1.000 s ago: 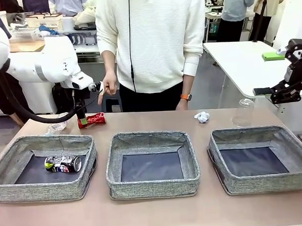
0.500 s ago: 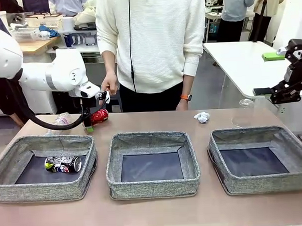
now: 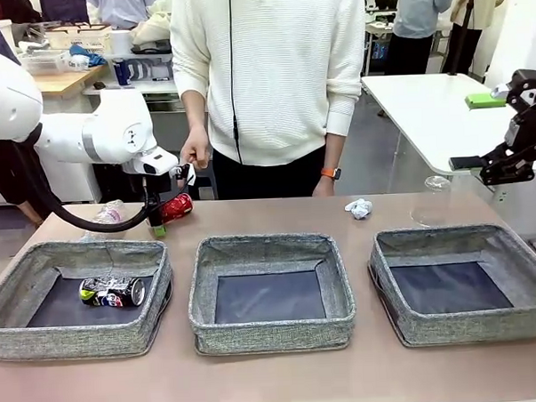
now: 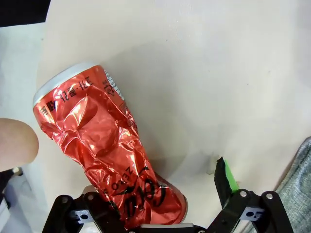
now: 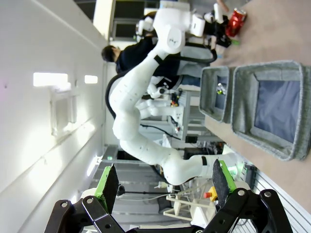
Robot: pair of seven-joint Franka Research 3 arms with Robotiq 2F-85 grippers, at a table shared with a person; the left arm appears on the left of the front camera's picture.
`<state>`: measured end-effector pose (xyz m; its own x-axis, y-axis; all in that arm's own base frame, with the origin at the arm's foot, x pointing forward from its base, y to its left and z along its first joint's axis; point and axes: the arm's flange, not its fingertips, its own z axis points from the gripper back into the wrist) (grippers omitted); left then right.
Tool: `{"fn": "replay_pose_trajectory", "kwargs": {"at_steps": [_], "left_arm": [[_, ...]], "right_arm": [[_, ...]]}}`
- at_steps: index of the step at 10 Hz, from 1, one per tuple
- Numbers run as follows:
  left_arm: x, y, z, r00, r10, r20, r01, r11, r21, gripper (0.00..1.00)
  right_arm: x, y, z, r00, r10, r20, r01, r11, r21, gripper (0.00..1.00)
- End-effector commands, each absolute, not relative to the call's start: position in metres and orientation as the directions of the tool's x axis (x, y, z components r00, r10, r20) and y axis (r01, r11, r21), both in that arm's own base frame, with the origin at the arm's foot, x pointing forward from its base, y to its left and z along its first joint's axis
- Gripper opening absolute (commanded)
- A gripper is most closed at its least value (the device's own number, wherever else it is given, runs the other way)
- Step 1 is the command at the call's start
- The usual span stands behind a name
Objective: Sort the waste into the appropriate baskets.
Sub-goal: Pick up the waste item pointed out by the person.
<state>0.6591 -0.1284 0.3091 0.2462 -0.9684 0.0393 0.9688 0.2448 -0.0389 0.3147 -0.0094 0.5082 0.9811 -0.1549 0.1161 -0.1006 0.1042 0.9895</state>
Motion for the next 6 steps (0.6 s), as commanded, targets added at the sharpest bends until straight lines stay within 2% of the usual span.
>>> {"fn": "replay_pose_trajectory", "kwargs": {"at_steps": [1, 2, 3, 5, 6], "left_arm": [[0.6635, -0.1299, 0.3143, 0.257, -0.966, 0.018, 0.966, 0.257, -0.016, 0.52], [0.6628, -0.1306, 0.3146, 0.262, -0.965, 0.018, 0.965, 0.262, 0.001, 0.41], [0.6628, -0.1307, 0.3149, 0.254, -0.967, 0.021, 0.967, 0.254, 0.001, 0.00], [0.6632, -0.1298, 0.3165, 0.260, -0.965, 0.034, 0.966, 0.260, -0.001, 0.00], [0.6646, -0.1297, 0.3189, 0.277, -0.959, 0.060, 0.961, 0.277, -0.013, 0.16]], "right_arm": [[0.3161, -0.0078, 0.5121, 0.980, -0.163, 0.116, -0.105, 0.078, 0.991, 1.00], [0.3161, -0.0078, 0.5121, 0.980, -0.163, 0.116, -0.105, 0.078, 0.991, 1.00], [0.3161, -0.0078, 0.5121, 0.980, -0.163, 0.116, -0.105, 0.078, 0.991, 1.00], [0.3161, -0.0078, 0.5121, 0.980, -0.163, 0.116, -0.105, 0.078, 0.991, 1.00], [0.3161, -0.0078, 0.5121, 0.980, -0.163, 0.116, -0.105, 0.078, 0.991, 1.00]]}}
